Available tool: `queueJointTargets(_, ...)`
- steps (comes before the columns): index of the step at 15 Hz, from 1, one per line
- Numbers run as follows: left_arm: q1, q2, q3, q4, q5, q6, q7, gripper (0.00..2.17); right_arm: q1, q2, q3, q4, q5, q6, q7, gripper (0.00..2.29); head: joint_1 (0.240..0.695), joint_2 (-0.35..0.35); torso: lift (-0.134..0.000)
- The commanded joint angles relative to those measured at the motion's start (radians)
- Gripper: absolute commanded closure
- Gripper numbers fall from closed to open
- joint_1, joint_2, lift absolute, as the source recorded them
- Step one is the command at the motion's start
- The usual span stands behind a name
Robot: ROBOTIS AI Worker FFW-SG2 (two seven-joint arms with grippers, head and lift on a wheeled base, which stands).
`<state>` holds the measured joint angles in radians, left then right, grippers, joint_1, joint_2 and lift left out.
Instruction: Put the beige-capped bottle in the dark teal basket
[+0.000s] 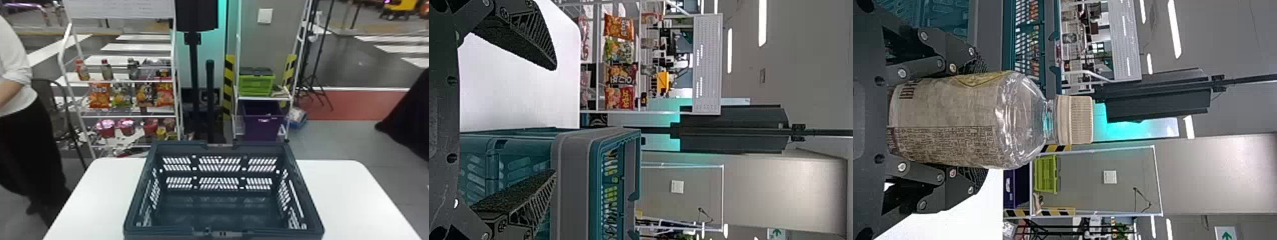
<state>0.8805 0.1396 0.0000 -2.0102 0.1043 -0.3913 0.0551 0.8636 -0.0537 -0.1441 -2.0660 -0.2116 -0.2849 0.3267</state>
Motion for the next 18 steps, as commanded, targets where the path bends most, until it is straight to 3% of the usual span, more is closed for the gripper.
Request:
queueJointTargets(1, 0.003, 0.0, 0.002, 0.004, 0.0, -0.008, 0.0, 0.15, 0.0, 0.0, 0.001, -0.002, 0.0, -0.001, 0.0, 2.29, 0.499, 0.0, 0.0)
queueJointTargets(9, 0.005, 0.0, 0.002, 0.005, 0.0, -0.017, -0.001, 0.15, 0.002, 0.014, 0.003, -0.048, 0.003, 0.002, 0.0, 2.29, 0.499, 0.0, 0.0)
queueJointTargets(18, 0.009, 0.0, 0.0, 0.01, -0.003, -0.036, -0.005, 0.15, -0.126, 0.055, 0.029, -0.252, 0.009, 0.306, -0.005, 2.29, 0.499, 0.0, 0.0)
